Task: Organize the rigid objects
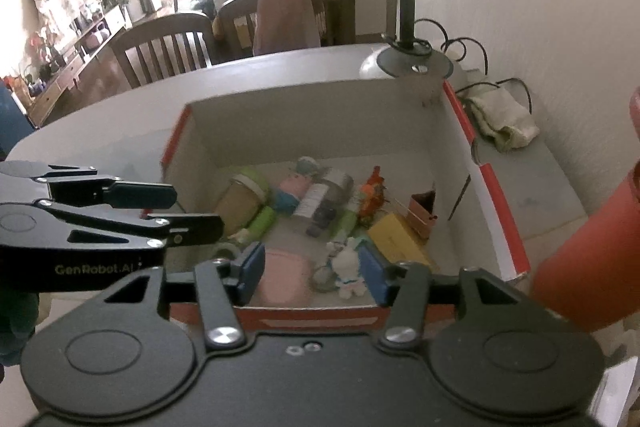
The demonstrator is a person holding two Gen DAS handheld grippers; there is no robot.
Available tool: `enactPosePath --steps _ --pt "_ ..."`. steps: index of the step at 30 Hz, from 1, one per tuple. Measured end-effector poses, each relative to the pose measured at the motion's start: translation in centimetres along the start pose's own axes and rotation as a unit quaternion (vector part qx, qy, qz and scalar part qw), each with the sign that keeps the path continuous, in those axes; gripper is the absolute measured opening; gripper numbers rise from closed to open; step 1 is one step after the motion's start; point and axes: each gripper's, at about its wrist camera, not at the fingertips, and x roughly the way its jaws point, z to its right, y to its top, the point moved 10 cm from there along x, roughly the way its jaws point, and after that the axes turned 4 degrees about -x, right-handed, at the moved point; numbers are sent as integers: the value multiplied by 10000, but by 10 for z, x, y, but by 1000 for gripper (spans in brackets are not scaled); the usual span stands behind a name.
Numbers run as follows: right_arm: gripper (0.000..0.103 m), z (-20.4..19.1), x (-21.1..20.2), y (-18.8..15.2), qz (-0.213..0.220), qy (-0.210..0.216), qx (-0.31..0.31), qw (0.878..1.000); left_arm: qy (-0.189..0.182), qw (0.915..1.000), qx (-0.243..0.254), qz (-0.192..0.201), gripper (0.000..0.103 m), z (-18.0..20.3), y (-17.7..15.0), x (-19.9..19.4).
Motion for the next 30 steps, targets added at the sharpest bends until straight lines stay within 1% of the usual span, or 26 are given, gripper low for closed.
enactPosePath --steps 2,9,11,13,16,18,20,22,24,26,30 --pt "57 -7 -7 0 73 -23 -1 10000 14 10000 17 73 54 -3 -1 -10" --pt "62 -26 -30 0 338 -77 120 9993 24 9996 75 257 55 -13 -7 -42" --pt "65 -30 -37 -1 422 -81 167 9989 29 9995 92 308 62 -15 -9 -51" --pt "65 -34 -43 -2 497 -67 221 9985 16 9992 112 372 66 -18 -11 -60" --pt "66 -39 -54 -4 623 -51 324 9975 34 9989 156 434 66 -21 -15 -72" --pt "69 -42 -60 -5 717 -42 387 9967 26 9989 171 447 67 -23 -19 -78" --pt "73 -44 -68 -6 821 -46 414 9958 -8 9988 134 463 73 -25 -23 -85" --pt "76 -47 -74 -8 920 -46 445 9948 -27 9987 114 501 74 -27 -26 -91" --pt "80 -50 -81 -10 1023 -22 490 9935 39 9984 83 550 75 -31 -29 -98" --pt "85 -53 -87 -12 1112 -46 502 9925 33 9984 52 560 78 -33 -33 -104" --pt "90 -58 -97 -17 1273 -13 555 9903 -21 9983 17 582 79 -35 -40 -115"
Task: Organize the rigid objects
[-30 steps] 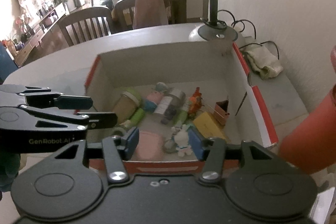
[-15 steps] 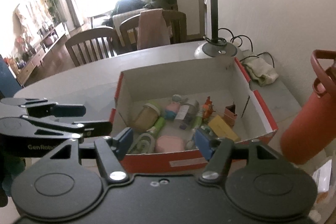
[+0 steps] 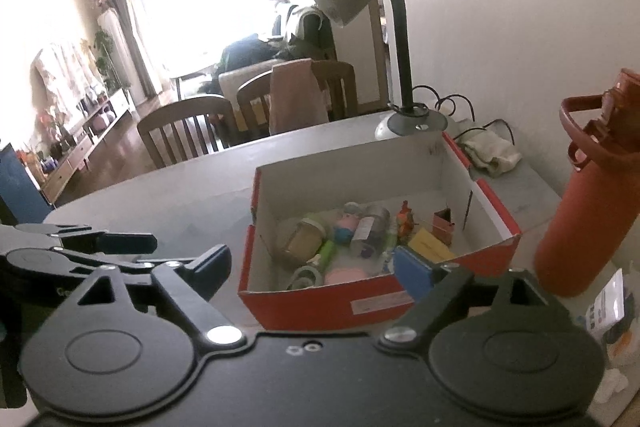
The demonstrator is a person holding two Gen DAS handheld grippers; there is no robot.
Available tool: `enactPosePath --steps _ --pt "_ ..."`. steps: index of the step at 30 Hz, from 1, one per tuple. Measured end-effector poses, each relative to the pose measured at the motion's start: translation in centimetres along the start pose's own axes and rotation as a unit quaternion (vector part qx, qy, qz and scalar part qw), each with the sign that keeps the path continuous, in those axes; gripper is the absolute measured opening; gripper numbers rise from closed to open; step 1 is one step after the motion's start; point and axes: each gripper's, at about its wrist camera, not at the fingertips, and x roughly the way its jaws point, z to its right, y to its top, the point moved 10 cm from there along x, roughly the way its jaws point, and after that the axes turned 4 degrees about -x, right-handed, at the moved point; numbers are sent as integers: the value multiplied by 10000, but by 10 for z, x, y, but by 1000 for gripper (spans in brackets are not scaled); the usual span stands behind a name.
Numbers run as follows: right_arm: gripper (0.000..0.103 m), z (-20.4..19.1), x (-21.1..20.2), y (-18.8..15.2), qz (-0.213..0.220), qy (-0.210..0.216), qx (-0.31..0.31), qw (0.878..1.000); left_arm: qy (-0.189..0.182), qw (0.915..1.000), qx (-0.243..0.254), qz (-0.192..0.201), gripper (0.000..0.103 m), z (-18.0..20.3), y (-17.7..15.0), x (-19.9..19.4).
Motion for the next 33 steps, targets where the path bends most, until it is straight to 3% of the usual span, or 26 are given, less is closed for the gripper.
enactPosePath --steps 6,10,24,33 --pt "99 -7 -19 -4 263 -29 98 9996 -38 9999 98 53 86 3 -8 -15" --pt "102 -11 -30 -7 366 -130 13 9992 -12 9998 183 73 101 8 -13 -23" --pt "102 -10 -50 -23 465 -320 137 9983 -262 9994 126 198 102 23 -23 -37" --pt "102 -7 -56 -27 458 -344 201 9982 -191 9994 187 224 102 28 -25 -38"
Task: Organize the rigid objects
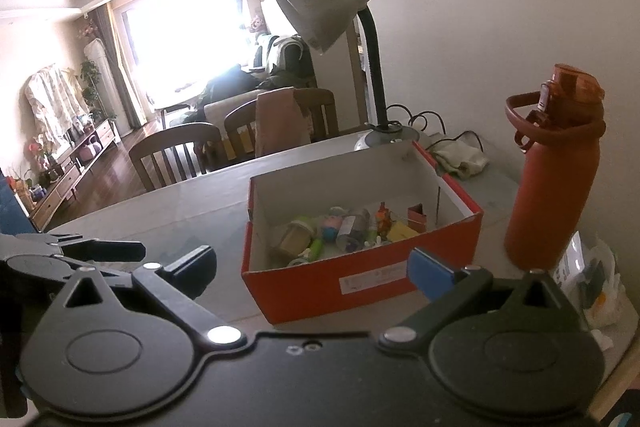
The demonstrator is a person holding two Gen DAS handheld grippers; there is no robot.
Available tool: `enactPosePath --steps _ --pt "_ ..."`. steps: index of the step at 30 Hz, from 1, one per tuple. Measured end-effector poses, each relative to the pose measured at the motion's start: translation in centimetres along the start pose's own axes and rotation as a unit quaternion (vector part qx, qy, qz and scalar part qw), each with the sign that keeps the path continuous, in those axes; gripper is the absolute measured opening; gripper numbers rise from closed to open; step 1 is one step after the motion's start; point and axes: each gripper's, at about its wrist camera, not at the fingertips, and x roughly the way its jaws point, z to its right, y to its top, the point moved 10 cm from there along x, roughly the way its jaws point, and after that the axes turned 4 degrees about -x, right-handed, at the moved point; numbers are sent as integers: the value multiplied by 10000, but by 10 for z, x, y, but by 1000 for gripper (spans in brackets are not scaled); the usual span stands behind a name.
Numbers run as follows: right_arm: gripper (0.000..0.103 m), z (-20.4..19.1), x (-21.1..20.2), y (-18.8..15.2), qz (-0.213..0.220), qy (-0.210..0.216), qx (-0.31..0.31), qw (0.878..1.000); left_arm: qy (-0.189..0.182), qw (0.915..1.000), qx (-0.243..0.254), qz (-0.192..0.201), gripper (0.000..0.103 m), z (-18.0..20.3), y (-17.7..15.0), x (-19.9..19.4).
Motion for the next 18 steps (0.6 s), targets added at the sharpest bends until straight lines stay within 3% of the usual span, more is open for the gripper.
enactPosePath --steps 18 --pt "102 3 -1 -7 -17 -96 104 9999 79 9999 100 28 102 5 -1 1"
